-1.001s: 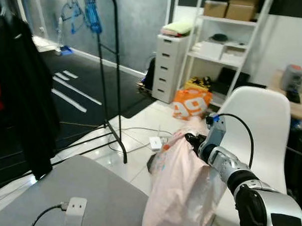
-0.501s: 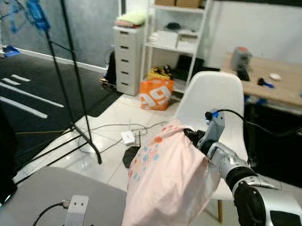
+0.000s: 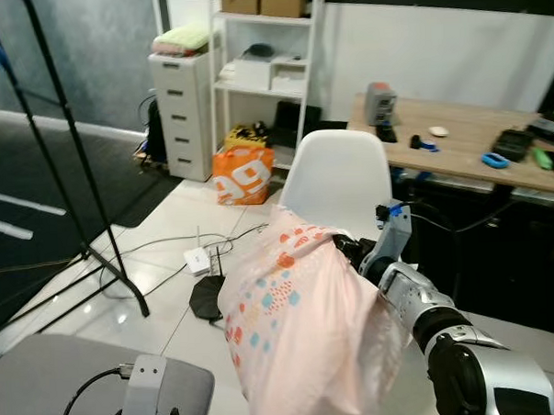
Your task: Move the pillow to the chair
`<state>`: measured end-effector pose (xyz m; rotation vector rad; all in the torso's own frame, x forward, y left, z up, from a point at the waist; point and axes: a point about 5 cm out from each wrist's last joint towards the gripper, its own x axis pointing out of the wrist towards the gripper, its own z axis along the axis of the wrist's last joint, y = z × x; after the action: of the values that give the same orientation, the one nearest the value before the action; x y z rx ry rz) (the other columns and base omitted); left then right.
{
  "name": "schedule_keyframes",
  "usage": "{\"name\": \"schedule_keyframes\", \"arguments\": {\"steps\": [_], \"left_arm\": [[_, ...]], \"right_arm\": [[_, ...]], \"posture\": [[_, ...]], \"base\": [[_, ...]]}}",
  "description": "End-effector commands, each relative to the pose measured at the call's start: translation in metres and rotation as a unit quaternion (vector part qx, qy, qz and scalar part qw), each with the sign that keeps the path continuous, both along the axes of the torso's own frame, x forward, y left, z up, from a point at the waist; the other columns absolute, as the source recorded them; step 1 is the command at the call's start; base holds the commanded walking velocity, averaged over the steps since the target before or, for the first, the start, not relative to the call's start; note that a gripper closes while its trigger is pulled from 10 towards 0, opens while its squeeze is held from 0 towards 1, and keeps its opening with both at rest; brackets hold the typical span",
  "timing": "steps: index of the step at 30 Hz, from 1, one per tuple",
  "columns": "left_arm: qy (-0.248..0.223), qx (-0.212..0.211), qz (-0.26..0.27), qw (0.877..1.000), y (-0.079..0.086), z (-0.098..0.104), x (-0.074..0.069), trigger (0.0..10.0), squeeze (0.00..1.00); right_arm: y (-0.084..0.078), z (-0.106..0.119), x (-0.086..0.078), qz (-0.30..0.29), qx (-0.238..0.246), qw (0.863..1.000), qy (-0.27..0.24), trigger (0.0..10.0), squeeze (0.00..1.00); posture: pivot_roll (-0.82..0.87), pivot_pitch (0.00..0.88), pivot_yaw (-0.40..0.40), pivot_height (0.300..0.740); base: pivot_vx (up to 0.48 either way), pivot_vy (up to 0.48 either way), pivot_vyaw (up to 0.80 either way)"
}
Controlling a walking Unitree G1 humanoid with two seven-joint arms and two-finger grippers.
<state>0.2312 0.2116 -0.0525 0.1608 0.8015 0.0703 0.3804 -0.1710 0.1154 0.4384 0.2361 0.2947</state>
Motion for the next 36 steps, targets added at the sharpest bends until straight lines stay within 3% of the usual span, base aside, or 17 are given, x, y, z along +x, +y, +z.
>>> {"name": "schedule_keyframes", "arguments": {"steps": [1,11,36], "left_arm": [[0.004,-0.004,0.0,1.0,-0.0017,-0.0012,-0.0011,10.0,0.0],[0.006,-0.008,0.003,1.0,-0.002,-0.0025,-0.0029,10.0,0.0],[0.0,-0.015,0.003,1.0,-0.0022,-0.0028,-0.0041,10.0,0.0]], "right_arm": [[-0.0124,0.0278,0.0097,-0.028,0.007,0.998,-0.063,10.0,0.0],[-0.0127,0.0291,0.0104,-0.031,0.004,0.997,-0.064,10.0,0.0],[-0.009,0.0323,0.0117,-0.021,0.001,0.997,-0.072,10.0,0.0]], "posture": [[-0.08,0.005,-0.048,0.74],[-0.08,0.006,-0.049,0.74],[-0.08,0.0,-0.055,0.74]], "base": [[0.0,-0.48,0.0],[0.0,-0.454,0.0],[0.04,0.0,0.0]]}}
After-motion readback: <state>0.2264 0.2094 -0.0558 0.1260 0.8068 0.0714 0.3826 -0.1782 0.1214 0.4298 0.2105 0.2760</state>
